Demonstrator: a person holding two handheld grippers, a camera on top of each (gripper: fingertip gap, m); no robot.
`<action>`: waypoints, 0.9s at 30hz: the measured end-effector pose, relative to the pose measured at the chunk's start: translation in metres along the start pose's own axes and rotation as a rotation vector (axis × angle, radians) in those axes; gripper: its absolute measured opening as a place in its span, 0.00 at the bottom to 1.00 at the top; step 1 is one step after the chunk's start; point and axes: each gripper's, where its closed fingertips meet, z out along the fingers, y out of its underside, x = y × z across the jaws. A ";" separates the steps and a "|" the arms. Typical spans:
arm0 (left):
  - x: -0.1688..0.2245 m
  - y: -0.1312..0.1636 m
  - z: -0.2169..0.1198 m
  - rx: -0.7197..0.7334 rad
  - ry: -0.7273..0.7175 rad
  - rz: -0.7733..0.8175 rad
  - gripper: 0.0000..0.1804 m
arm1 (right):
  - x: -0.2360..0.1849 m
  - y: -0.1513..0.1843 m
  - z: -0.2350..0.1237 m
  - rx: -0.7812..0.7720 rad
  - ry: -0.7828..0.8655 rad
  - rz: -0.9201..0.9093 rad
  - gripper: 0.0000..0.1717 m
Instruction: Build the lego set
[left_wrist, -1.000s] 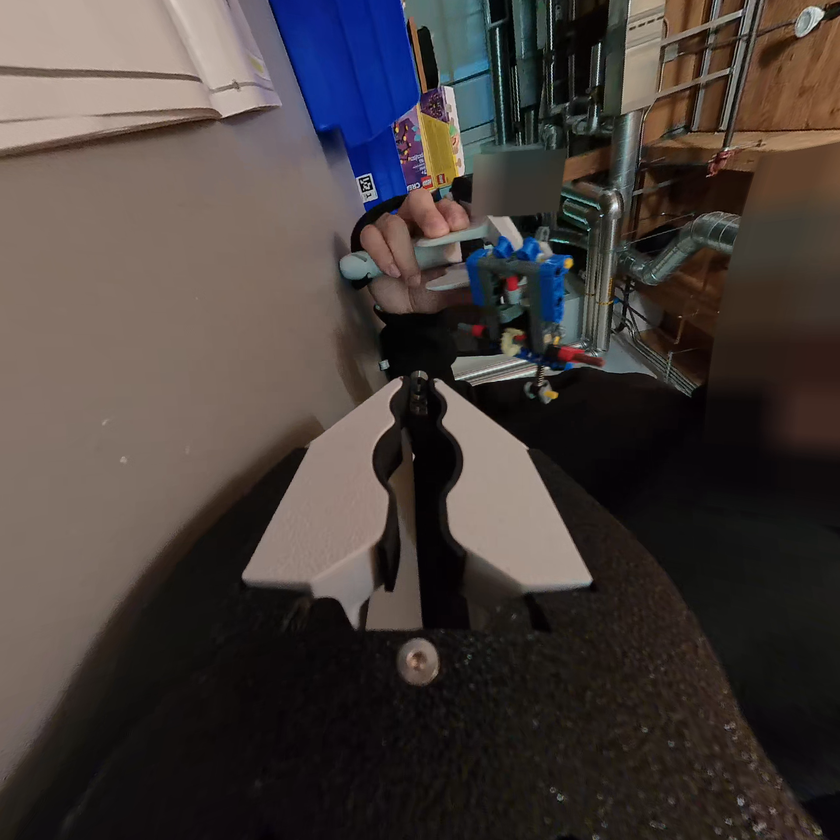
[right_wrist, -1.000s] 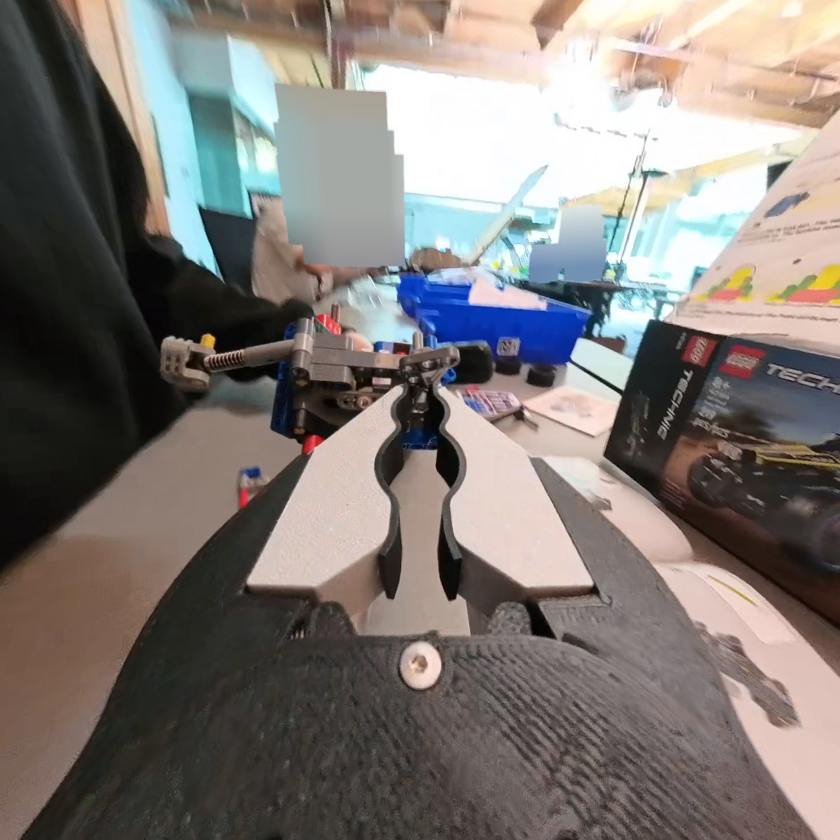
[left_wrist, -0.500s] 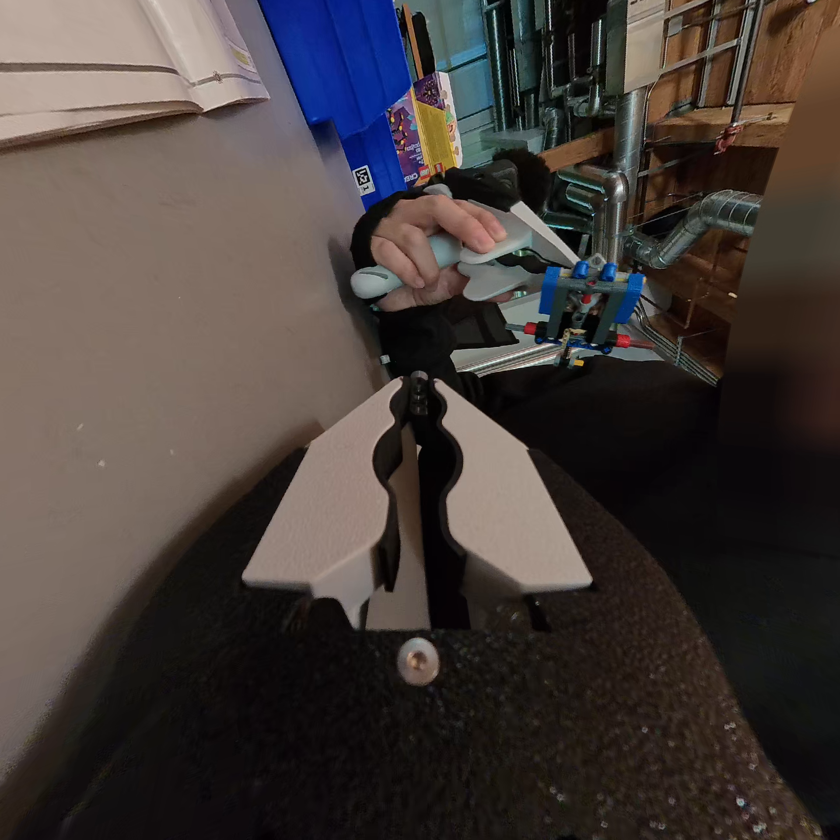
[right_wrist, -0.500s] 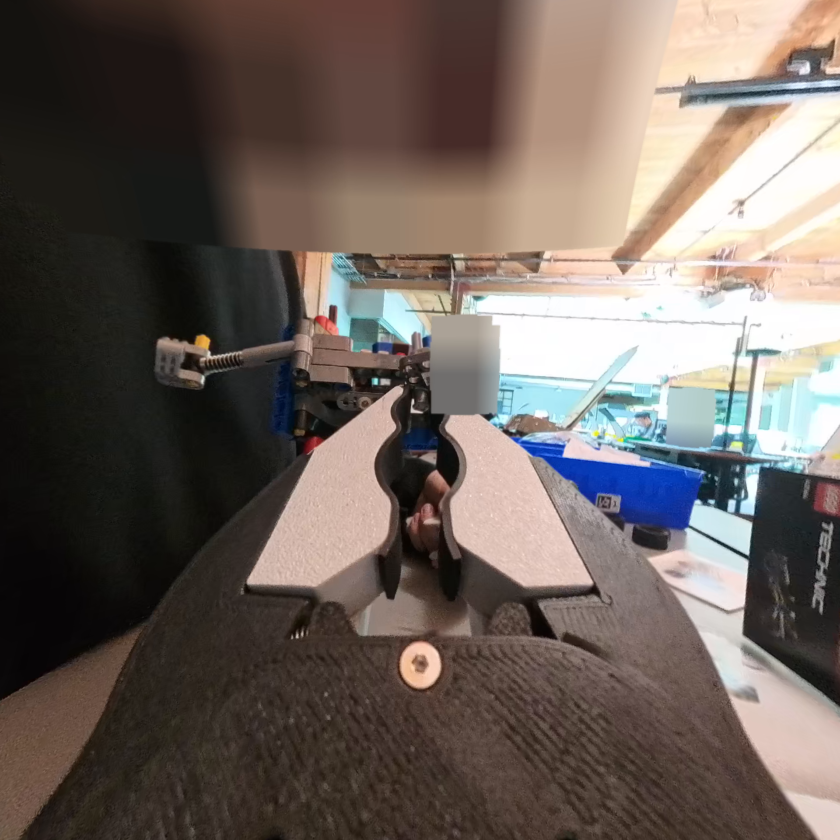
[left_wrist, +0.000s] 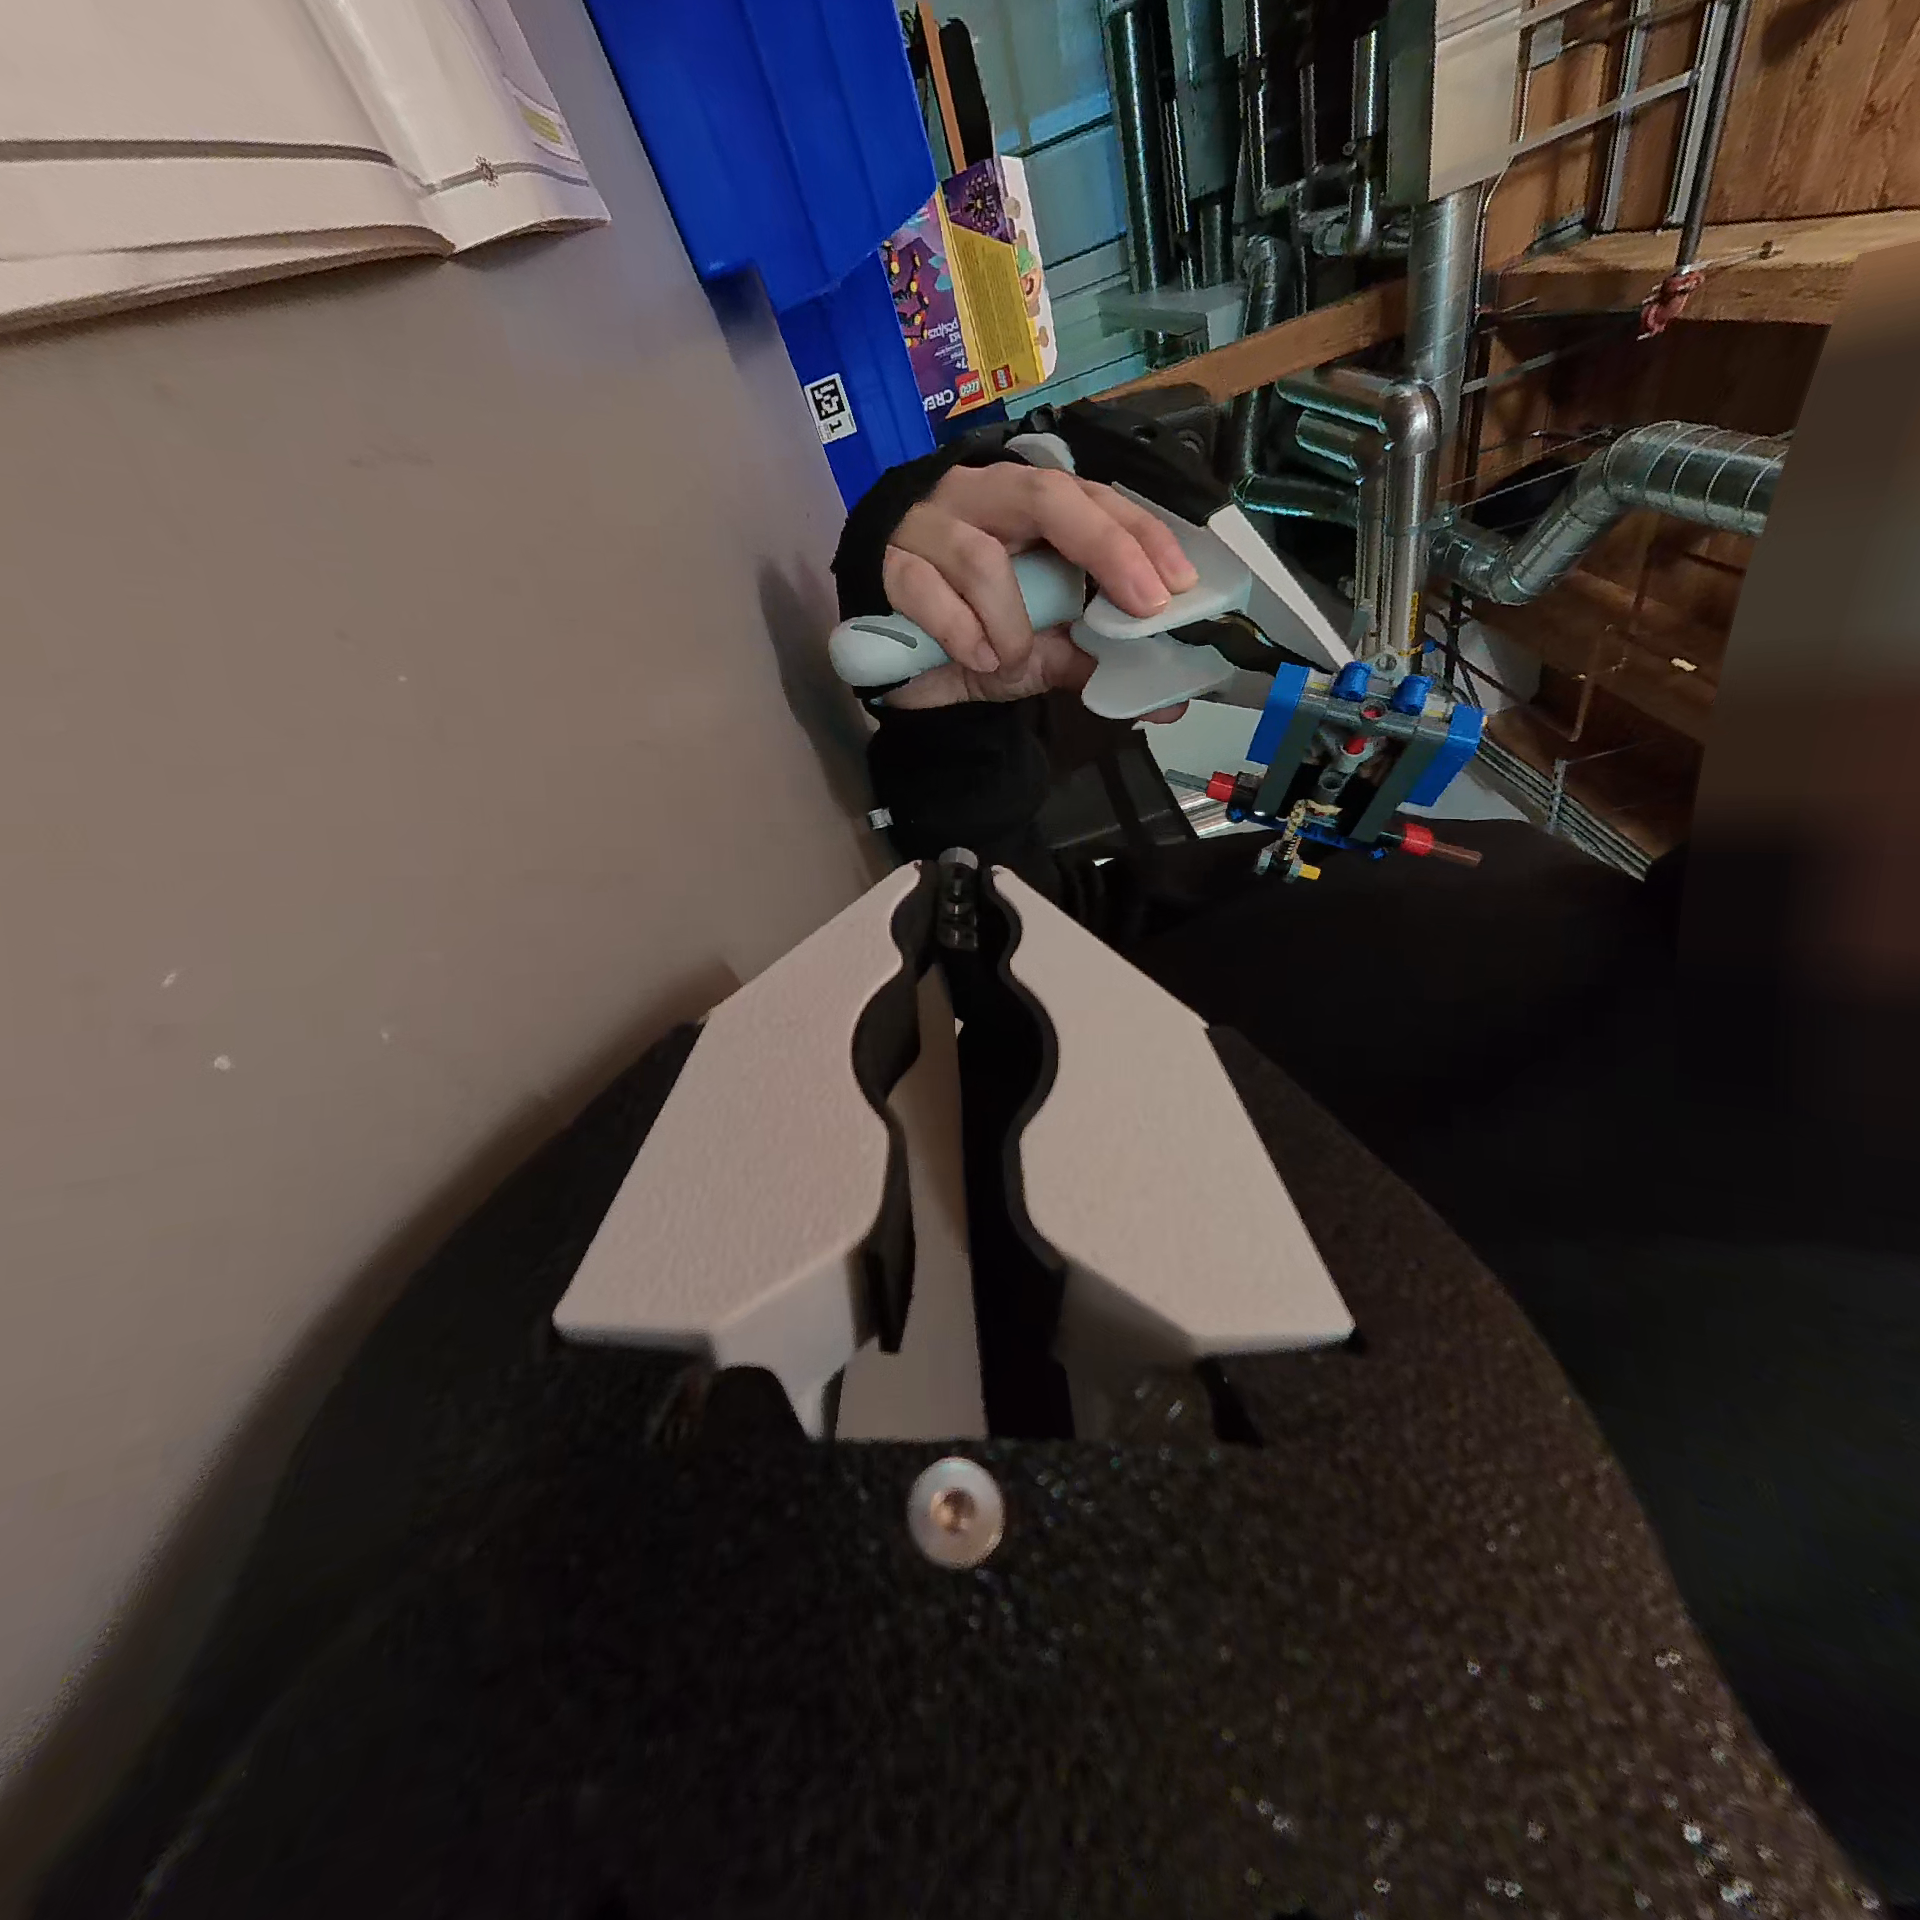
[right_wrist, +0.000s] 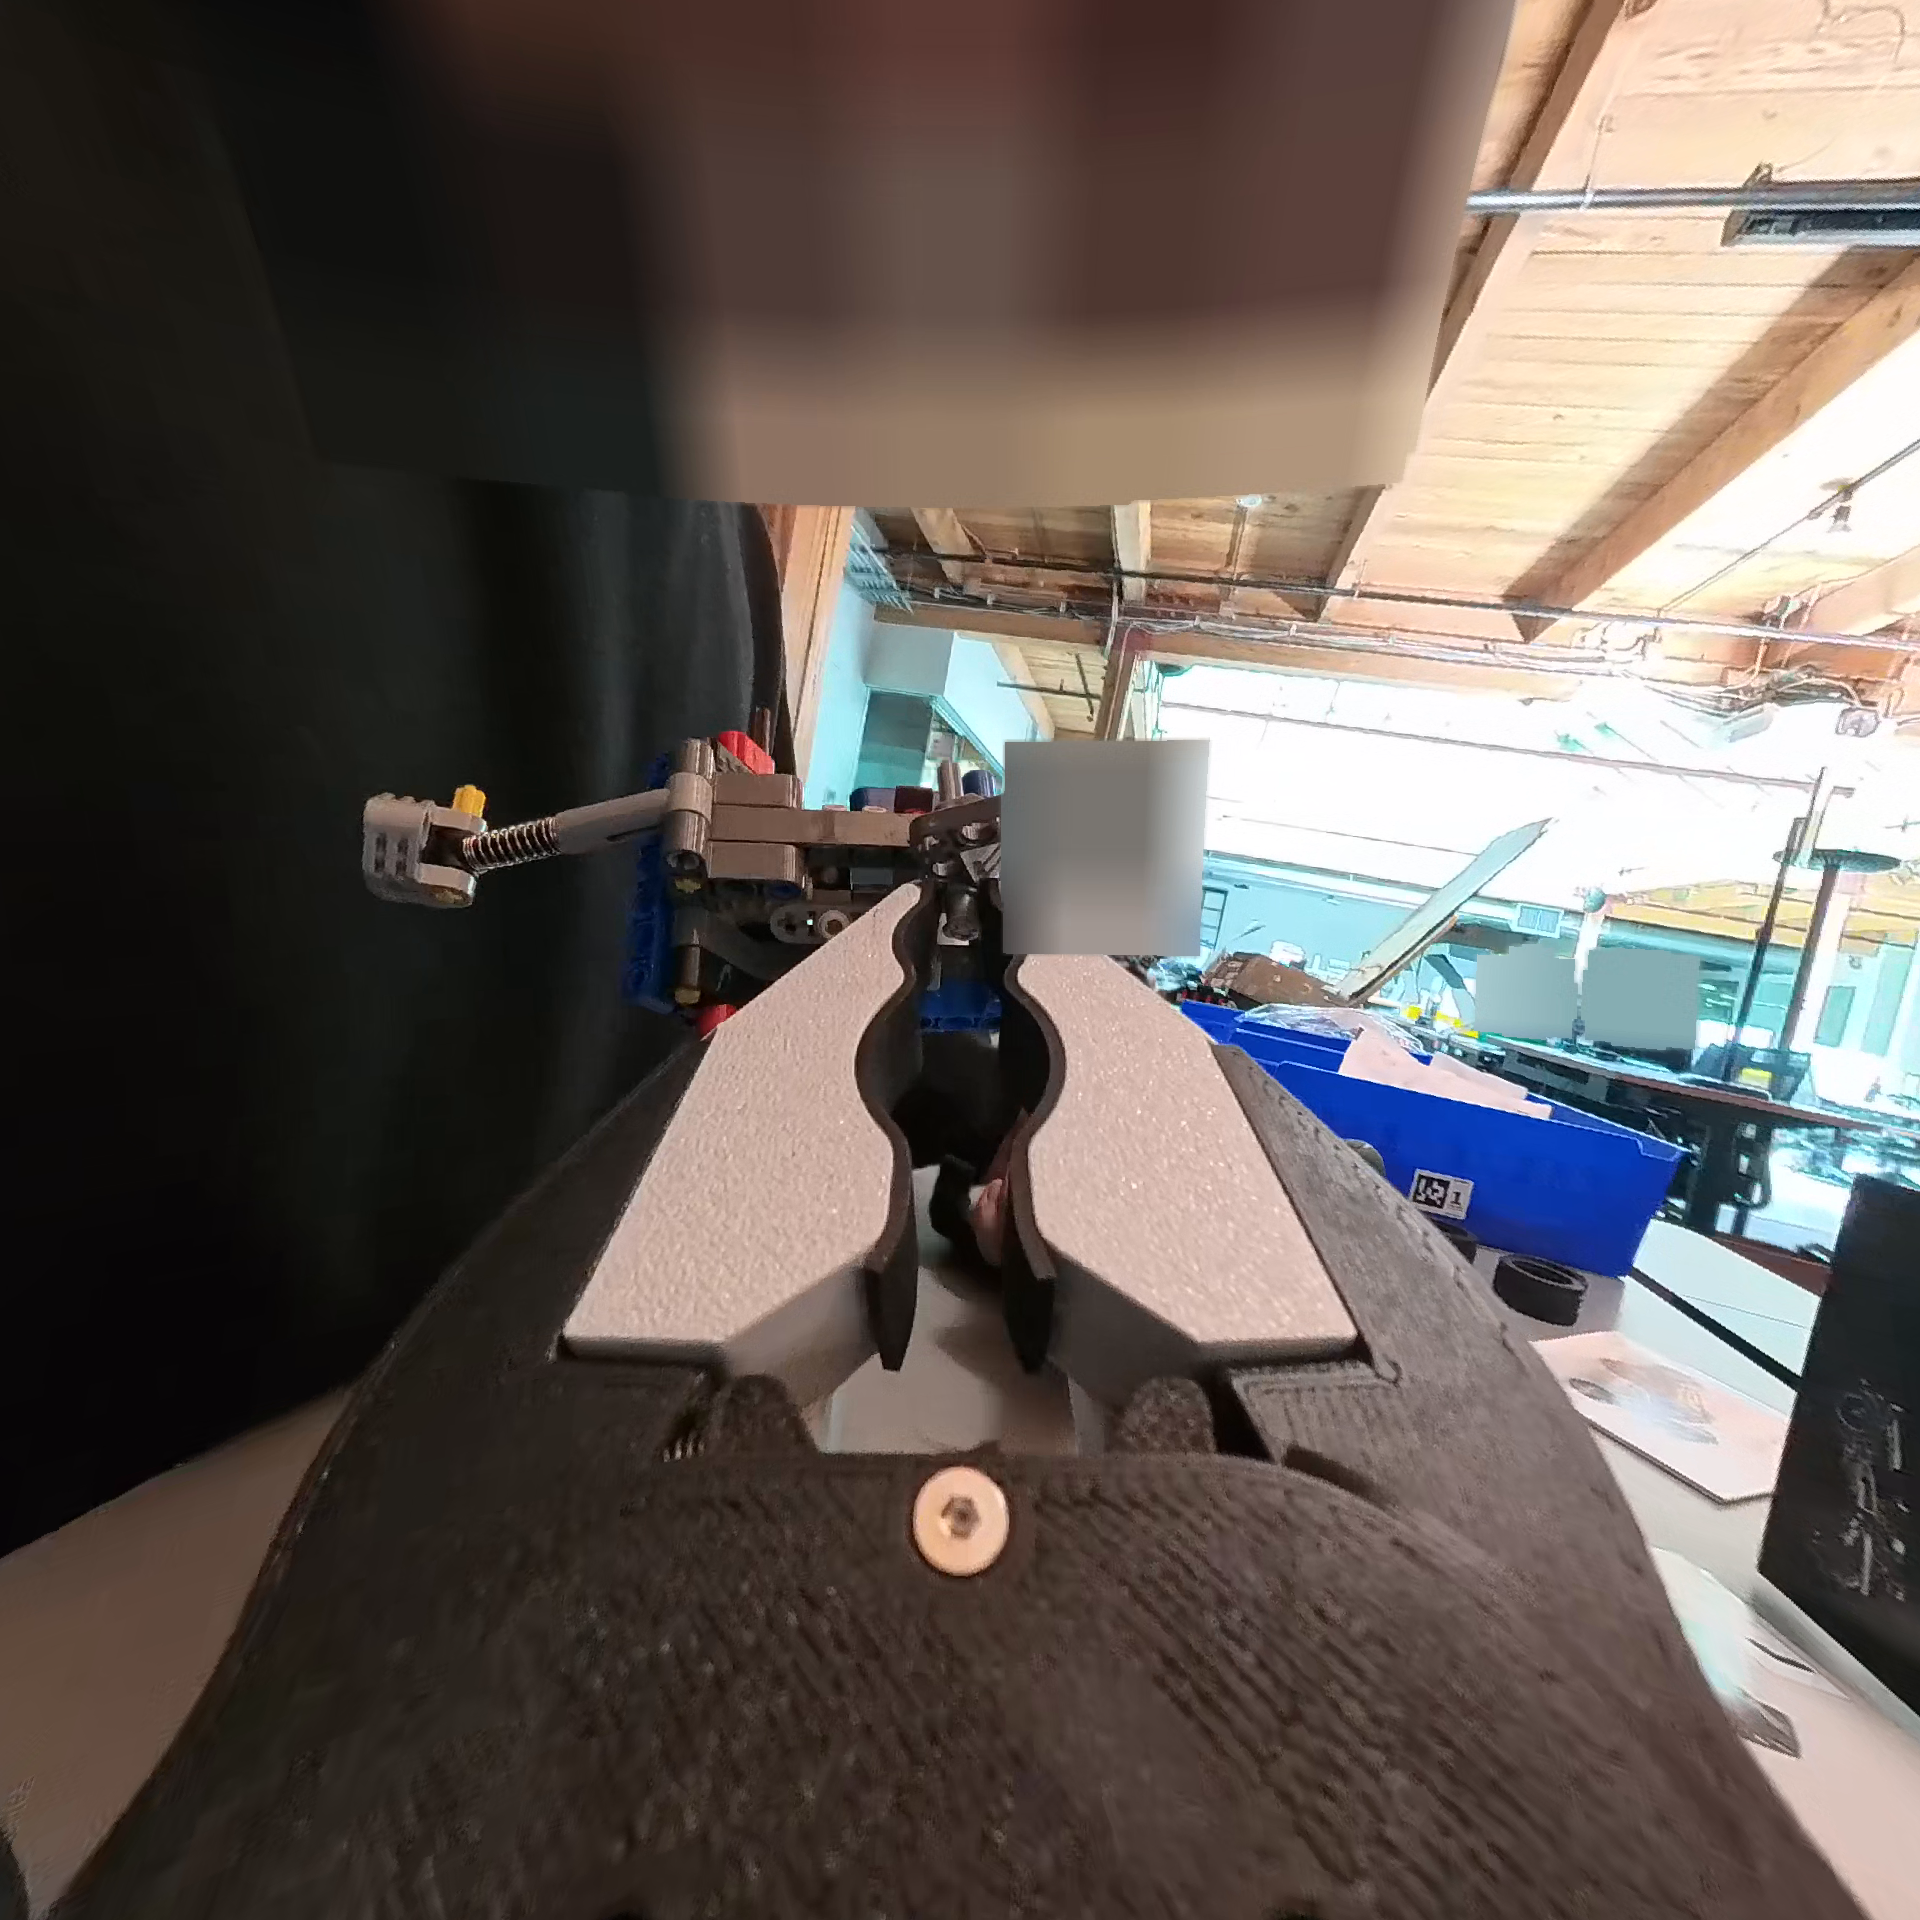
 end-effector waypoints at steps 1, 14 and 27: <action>0.000 0.000 0.000 0.000 -0.001 0.000 0.02 | 0.001 -0.001 -0.001 0.008 0.005 0.003 0.03; -0.007 0.003 0.003 -0.020 -0.053 0.004 0.02 | 0.015 0.015 -0.004 -0.097 0.098 -0.001 0.03; -0.021 0.009 0.007 -0.055 -0.156 0.023 0.02 | 0.027 0.030 -0.008 -0.153 0.169 0.028 0.03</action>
